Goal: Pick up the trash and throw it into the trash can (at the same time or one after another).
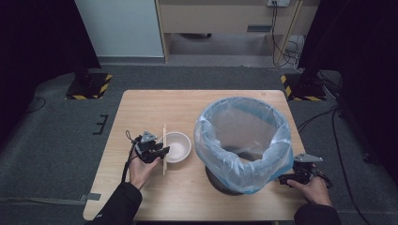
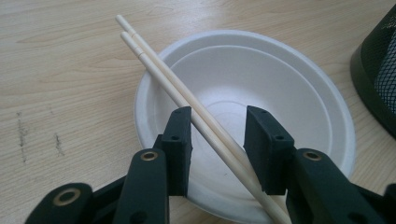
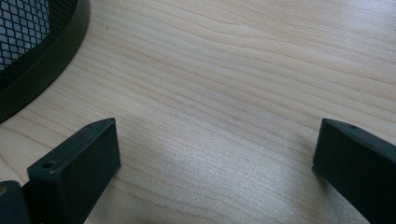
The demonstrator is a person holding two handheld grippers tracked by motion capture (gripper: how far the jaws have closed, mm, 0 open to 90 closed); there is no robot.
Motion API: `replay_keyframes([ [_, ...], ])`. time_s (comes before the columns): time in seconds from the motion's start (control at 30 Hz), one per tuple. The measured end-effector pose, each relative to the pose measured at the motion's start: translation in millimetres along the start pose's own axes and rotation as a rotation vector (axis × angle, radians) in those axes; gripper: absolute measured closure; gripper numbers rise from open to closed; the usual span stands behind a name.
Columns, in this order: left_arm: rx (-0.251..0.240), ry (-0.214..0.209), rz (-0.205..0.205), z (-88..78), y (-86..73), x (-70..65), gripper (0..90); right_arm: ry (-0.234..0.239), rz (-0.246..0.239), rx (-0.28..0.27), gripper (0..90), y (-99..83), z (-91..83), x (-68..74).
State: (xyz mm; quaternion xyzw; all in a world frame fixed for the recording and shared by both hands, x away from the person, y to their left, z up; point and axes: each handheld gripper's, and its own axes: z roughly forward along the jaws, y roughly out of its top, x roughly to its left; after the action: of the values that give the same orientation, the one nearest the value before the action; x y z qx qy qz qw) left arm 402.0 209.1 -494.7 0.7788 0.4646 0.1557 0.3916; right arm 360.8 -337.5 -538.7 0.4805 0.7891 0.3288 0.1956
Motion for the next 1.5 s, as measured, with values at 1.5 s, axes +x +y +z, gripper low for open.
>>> replay_keyframes([
  [1.5,0.092,-0.042,0.017,3.8,1.6,-2.7,79.4,0.0,0.0,0.0,0.9,0.0,0.0,0.0],
])
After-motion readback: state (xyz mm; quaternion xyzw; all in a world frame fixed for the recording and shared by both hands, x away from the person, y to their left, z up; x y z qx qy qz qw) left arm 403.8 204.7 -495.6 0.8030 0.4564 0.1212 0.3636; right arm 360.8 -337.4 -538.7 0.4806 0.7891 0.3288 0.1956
